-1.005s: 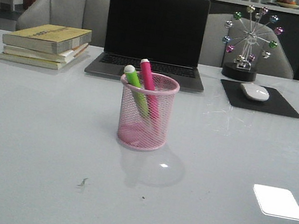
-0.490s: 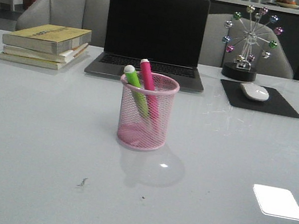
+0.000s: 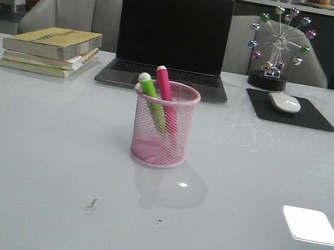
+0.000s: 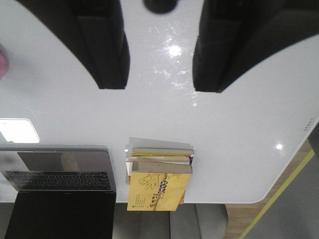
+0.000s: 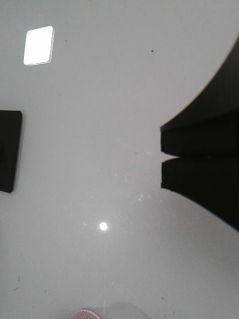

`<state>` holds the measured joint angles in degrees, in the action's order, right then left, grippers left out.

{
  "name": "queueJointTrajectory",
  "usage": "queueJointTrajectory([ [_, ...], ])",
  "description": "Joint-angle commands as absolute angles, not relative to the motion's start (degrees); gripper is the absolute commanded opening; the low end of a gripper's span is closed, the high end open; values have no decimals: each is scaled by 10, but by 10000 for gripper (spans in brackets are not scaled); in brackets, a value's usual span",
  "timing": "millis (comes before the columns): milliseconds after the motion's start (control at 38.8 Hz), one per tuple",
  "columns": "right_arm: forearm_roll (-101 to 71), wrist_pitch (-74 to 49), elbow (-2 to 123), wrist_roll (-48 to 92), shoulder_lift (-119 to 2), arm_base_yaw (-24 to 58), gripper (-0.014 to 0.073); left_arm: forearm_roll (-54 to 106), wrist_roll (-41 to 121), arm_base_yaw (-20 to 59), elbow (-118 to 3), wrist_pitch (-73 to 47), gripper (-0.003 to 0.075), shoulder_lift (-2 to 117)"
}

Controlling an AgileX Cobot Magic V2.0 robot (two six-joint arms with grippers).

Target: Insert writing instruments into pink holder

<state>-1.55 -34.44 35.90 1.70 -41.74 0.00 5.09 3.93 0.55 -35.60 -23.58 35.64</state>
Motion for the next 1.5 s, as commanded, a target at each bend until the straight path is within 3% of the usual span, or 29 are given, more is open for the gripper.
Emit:
queueJointTrajectory([
  [0, -17, -306, 375, 21, -411, -3, 24, 53, 39, 5, -372, -187, 362, 358],
  [438, -15, -342, 318, 21, -227, 2, 52, 53, 39, 5, -372, -187, 362, 358],
  [877, -13, -151, 103, 21, -2, 26, 52, 53, 39, 5, -372, -187, 362, 358],
  [1186, -13, 14, -18, 21, 17, 37, 52, 53, 39, 5, -372, -185, 362, 358],
  [1469, -13, -84, -18, 21, 17, 40, 52, 53, 39, 5, -372, -186, 362, 358],
])
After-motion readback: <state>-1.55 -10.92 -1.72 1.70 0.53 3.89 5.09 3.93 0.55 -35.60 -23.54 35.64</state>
